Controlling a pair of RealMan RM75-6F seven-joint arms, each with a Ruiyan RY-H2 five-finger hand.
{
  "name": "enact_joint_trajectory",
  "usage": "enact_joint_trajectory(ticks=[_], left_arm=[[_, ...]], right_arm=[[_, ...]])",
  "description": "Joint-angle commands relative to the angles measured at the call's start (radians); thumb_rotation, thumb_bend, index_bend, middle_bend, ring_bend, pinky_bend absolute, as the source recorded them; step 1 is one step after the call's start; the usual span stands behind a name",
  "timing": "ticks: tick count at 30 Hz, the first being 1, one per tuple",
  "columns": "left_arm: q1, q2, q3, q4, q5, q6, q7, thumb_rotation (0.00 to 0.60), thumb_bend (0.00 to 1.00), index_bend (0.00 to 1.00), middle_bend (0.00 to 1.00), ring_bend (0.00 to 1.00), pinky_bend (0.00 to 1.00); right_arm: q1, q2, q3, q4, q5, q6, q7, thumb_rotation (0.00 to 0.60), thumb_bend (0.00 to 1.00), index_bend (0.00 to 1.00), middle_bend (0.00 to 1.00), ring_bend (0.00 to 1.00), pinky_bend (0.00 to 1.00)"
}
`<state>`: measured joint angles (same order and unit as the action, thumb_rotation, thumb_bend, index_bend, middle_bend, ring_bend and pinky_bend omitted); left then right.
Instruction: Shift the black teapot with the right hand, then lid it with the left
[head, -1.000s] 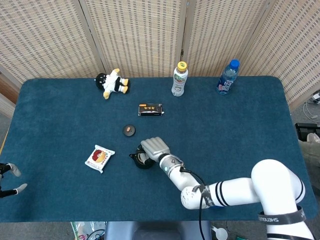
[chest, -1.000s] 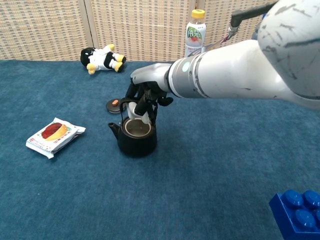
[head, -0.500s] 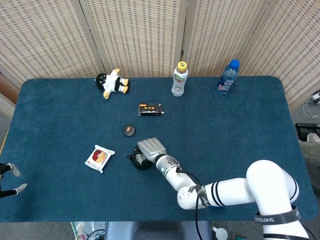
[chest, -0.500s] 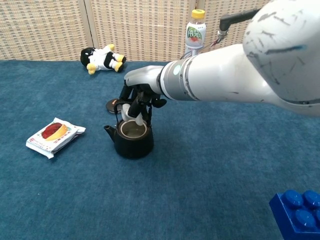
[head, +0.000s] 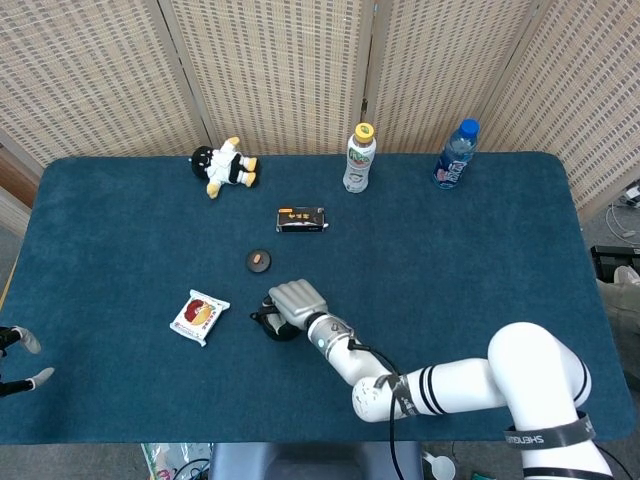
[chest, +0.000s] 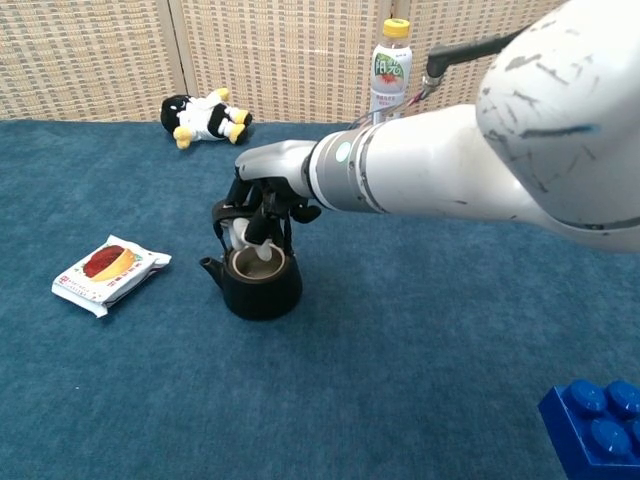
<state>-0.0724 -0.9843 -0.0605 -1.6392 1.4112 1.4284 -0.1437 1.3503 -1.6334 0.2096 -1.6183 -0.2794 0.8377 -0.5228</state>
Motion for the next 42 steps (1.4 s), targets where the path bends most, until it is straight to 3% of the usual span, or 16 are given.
enact_joint_trajectory(ticks=[1, 10, 24, 42], left_arm=[[0.000, 0.000, 0.000, 0.001, -0.001, 0.000, 0.000, 0.600, 0.11, 0.58, 0.53, 0.38, 0.48], [-0.001, -0.001, 0.001, 0.000, 0.000, -0.002, 0.005, 0.600, 0.11, 0.58, 0.53, 0.38, 0.48], [0.000, -0.001, 0.002, 0.000, 0.002, 0.000, 0.009, 0.600, 0.11, 0.58, 0.53, 0.38, 0.48], [0.000, 0.000, 0.003, -0.003, 0.002, 0.000, 0.008, 0.600, 0.11, 0.58, 0.53, 0.38, 0.48]], right_arm=[[-0.007, 0.007, 0.002, -0.007, -0.012, -0.007, 0.008, 0.600, 0.52, 0.57, 0.61, 0.53, 0.91], [-0.006, 0.031, -0.012, -0.026, -0.013, -0.014, 0.002, 0.600, 0.28, 0.57, 0.57, 0.50, 0.91], [0.007, 0.054, -0.031, -0.045, 0.001, -0.021, -0.009, 0.600, 0.12, 0.55, 0.54, 0.48, 0.88], [0.019, 0.067, -0.048, -0.054, 0.010, -0.035, -0.004, 0.600, 0.10, 0.53, 0.52, 0.45, 0.55]])
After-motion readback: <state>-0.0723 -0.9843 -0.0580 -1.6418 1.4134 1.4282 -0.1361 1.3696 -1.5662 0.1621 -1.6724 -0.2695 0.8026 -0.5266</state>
